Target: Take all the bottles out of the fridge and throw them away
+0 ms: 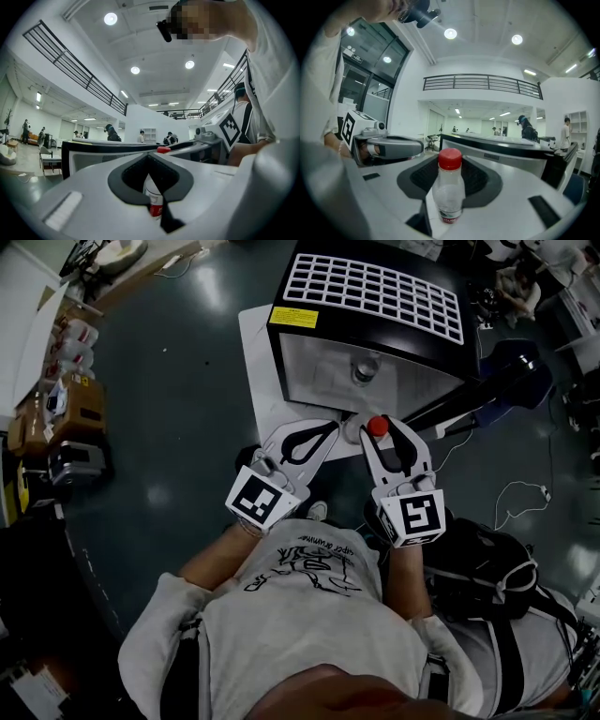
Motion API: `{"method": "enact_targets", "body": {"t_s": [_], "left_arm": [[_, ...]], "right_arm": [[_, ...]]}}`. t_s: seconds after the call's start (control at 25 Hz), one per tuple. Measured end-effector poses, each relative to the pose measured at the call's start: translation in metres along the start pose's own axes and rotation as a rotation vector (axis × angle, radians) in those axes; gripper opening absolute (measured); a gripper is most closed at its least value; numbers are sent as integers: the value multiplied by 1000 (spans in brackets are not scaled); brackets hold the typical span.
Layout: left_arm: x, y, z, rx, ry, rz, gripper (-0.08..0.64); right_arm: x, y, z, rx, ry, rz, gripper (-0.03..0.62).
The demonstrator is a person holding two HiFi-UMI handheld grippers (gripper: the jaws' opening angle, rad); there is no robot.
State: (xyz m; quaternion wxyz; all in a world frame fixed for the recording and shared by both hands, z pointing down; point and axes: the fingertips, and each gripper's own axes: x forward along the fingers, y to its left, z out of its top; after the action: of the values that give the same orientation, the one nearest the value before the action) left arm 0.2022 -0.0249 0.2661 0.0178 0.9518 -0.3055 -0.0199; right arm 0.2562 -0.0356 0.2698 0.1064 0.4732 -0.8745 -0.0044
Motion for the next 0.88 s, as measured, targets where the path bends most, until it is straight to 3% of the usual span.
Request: {"method": "enact_targets", "body": {"t_s": [0.36,0.88], "left_arm": [[-16,-2,-6,-6,-3,71,8],[-65,40,7,7,-16,156,8]], "right_arm": [[4,16,-1,-23,-3,81,153],[42,66,22,-57,-12,168,153]]}}
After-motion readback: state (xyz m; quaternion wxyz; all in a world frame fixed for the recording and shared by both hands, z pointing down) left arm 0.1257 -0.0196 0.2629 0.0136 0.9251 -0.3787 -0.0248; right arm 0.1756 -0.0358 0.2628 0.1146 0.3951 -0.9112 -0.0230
